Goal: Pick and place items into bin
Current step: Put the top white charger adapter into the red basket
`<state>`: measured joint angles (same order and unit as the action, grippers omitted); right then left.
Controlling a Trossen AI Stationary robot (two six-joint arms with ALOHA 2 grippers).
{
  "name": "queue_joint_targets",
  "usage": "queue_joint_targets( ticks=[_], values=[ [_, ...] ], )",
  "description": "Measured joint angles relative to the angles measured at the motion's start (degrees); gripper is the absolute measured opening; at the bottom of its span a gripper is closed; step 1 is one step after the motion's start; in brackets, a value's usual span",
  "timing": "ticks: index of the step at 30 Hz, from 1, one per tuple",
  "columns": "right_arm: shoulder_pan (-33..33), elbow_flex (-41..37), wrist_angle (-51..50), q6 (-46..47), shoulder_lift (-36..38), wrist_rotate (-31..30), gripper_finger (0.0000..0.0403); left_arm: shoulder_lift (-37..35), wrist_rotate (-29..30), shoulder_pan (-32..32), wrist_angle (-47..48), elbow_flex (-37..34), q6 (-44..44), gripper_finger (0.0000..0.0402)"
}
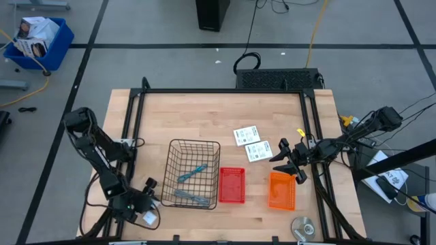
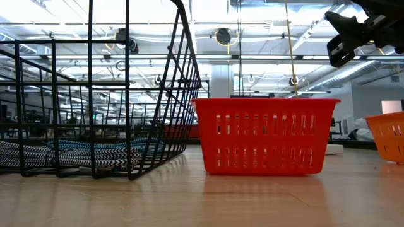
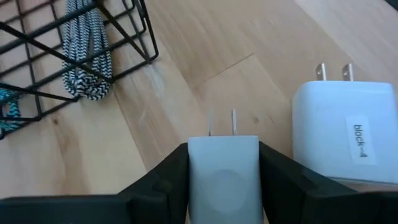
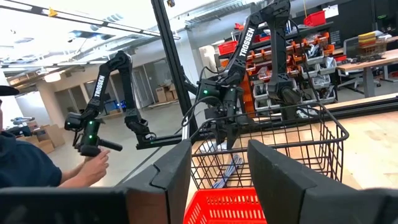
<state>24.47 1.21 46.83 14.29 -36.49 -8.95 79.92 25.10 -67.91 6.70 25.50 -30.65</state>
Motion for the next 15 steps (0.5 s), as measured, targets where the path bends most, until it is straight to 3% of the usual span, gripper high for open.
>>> queue_joint_targets(
  ticks=[7, 15],
  values=[
    [0.00, 0.00, 0.00, 0.01, -0.02, 0.00, 0.0153, -1.26, 4.68, -2.87, -0.30, 0.17, -0.60, 0.0155],
    [0.01, 0.00, 0.00, 0.00, 0.00, 0.00, 0.0153, -7.40, 12.98, -6.63, 1.50, 0.22, -0.98, 0.0170]
  ],
)
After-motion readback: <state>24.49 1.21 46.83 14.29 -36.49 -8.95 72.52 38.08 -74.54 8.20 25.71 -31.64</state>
